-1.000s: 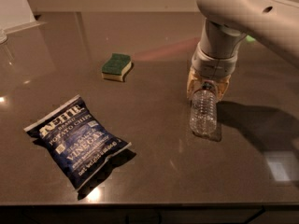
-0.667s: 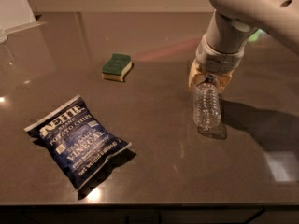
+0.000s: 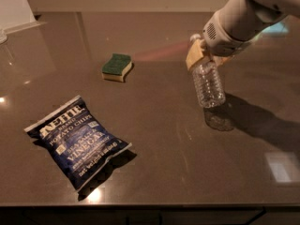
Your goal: Place water bottle upright
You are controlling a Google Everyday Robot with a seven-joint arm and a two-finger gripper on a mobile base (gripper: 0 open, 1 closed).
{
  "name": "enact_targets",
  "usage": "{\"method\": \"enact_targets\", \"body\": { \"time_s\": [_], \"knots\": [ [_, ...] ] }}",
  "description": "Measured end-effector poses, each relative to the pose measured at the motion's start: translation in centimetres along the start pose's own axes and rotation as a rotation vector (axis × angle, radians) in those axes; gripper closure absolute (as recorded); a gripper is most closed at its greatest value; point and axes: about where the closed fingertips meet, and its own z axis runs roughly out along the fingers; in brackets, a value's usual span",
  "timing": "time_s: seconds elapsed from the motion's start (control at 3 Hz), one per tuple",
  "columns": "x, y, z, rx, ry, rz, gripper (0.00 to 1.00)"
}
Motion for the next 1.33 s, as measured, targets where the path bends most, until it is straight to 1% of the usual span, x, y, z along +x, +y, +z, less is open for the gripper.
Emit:
{"method": "enact_targets", "body": {
  "time_s": [0.33, 0.67, 1.0, 1.33],
  "knots": [
    [-1.9, 1.0, -1.6, -0.069, -0.158, -0.113, 1.0],
    [-2.9, 1.9, -2.8, -0.134, -0.318, -0.2, 1.0],
    [-2.8, 2.3, -3.3, -0.198, -0.468, -0.223, 1.0],
    [-2.7, 2.3, -3.4, -0.261, -0.594, -0.22, 1.0]
  ]
}}
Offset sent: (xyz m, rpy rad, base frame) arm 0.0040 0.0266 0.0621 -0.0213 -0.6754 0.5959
